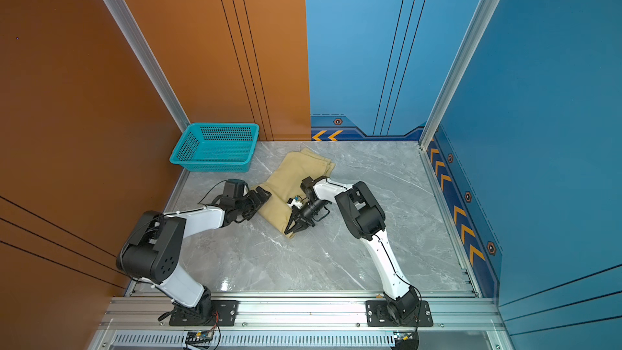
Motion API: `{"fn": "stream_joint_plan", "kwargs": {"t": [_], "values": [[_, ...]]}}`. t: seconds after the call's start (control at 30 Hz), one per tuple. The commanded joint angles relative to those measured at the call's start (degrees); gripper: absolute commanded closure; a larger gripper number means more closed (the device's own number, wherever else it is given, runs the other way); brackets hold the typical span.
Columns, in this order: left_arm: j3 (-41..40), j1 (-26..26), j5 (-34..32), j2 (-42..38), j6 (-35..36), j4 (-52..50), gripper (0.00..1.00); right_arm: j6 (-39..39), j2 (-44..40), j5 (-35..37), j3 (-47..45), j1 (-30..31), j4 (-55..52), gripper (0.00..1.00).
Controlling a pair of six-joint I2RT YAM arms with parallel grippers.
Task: Roll up the long pants
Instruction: Roll the long pant at the center of the board.
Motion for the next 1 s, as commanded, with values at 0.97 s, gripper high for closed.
{"fn": "stream_joint_plan", "kwargs": {"t": [0.97], "values": [[-15.40,0.05,5.14,16.77,-13.95,32.25,0.35,-1.67,4.34,-2.39,-0.13,-0.53,-10.55,1.00]]}}
